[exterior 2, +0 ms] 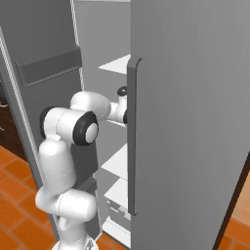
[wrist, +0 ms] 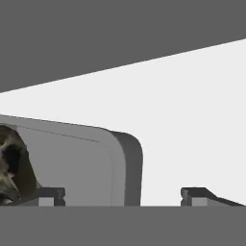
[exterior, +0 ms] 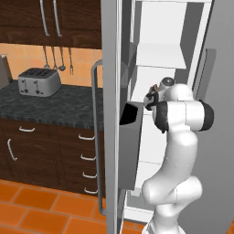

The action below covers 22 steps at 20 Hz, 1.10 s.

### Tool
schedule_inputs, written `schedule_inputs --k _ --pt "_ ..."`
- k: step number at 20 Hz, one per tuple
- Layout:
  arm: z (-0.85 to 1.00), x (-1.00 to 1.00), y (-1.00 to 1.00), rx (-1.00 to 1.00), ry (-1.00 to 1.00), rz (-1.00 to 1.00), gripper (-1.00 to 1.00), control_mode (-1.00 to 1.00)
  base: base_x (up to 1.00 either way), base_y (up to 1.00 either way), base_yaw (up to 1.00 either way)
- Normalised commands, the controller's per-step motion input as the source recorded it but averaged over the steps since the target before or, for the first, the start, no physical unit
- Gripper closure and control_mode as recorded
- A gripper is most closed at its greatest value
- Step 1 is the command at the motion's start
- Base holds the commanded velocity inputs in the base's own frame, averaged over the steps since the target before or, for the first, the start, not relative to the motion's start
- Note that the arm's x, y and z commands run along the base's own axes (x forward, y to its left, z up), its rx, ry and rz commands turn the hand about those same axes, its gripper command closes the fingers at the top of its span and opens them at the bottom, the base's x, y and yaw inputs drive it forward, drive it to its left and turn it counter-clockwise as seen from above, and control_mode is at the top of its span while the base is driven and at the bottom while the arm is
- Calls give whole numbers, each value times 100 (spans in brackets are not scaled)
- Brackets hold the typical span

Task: Take the meat container that has the steak and place it on the second highest rack of the freezer. Then take the vegetable container that has the tomato and mushroom and place it on the highest rack of the freezer.

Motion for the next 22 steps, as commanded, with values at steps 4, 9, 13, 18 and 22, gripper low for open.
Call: schedule_inputs --k 4,9,13,18,22 --pt "15 -91 0 0 -8 0 -100 -100 0 0 0" --pt "31 -72 36 0 0 3 -100 -100 0 0 0" --pt "68 -49 18 0 0 1 -100 -100 0 0 0" --pt "47 -94 10 0 1 0 -100 -100 0 0 0" --pt "35 -100 17 0 5 6 -100 -100 0 0 0"
